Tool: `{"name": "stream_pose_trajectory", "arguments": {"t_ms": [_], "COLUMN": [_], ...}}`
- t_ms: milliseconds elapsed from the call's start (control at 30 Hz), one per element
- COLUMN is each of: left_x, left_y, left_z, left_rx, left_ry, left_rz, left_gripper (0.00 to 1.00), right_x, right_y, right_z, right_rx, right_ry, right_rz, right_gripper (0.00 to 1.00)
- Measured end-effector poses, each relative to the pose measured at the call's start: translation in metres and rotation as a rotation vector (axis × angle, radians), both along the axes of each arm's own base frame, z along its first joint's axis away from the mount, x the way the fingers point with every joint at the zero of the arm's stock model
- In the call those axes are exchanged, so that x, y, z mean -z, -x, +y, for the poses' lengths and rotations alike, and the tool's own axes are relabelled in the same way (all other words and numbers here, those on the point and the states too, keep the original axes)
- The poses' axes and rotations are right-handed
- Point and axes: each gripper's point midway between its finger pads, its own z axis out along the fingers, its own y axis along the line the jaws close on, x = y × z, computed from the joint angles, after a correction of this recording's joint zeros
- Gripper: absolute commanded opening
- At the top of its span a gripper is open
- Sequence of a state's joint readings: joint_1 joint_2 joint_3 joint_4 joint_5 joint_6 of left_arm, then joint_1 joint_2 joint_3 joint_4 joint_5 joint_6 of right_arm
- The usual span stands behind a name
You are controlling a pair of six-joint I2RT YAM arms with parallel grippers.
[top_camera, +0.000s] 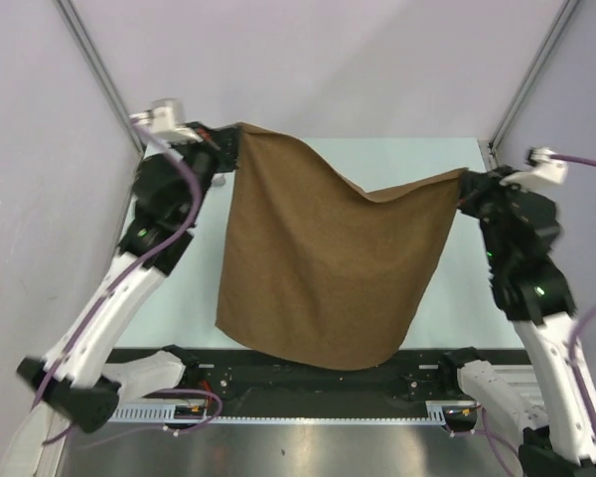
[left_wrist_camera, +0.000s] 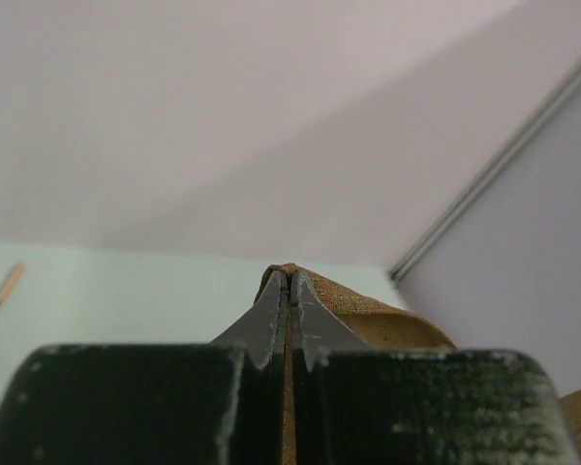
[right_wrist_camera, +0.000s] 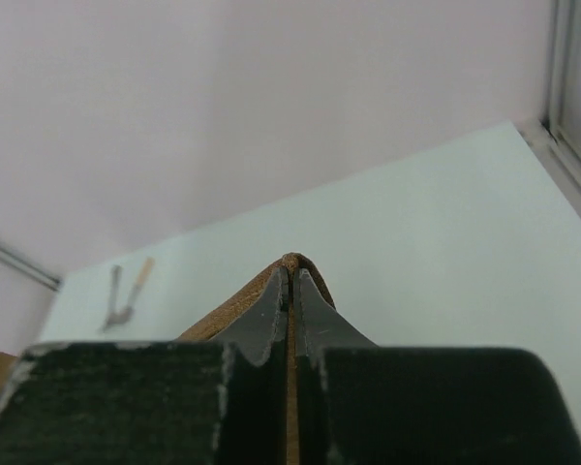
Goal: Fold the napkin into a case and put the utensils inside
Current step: Fold and flatten the napkin at the center of the board.
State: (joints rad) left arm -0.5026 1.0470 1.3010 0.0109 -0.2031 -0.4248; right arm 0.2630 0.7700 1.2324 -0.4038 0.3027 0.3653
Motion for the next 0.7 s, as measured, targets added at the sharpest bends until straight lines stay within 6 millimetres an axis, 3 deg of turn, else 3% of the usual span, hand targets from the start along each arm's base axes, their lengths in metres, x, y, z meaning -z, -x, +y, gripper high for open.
{"name": "stream_pose_trajectory", "arguments": {"t_ms": [200, 333, 433, 567, 700], "left_x": [0.137, 0.218, 0.277, 0.33, 0.349], "left_y": [-0.104, -0.161, -0.209, -0.252, -0.275], "left_z": [-0.019, -0.019, -0.021, -0.027, -0.035], "left_rx": [-0.09, -0.131, -0.13, -0.11, -0.08], "left_ry": [-0.134, -0.17, -0.162, -0.14, -0.103], "left_rz": [0.294, 0.438, 0.523, 0.594, 0.612], "left_gripper": [0.0, 0.0, 0.0, 0.0, 0.0], "right_x": [0.122, 0.171, 0.198, 0.241, 0.264], "right_y": [-0.078, -0.122, -0.161, -0.212, -0.236], "right_z": [-0.014, -0.038, -0.043, -0.034, -0.023], "right_rx": [0.102, 0.151, 0.137, 0.067, 0.002], "right_ry": [0.07, 0.058, 0.043, 0.038, 0.028], "right_rz": [0.262, 0.337, 0.357, 0.412, 0.442], "right_gripper": [0.0, 0.0, 0.0, 0.0, 0.0]}}
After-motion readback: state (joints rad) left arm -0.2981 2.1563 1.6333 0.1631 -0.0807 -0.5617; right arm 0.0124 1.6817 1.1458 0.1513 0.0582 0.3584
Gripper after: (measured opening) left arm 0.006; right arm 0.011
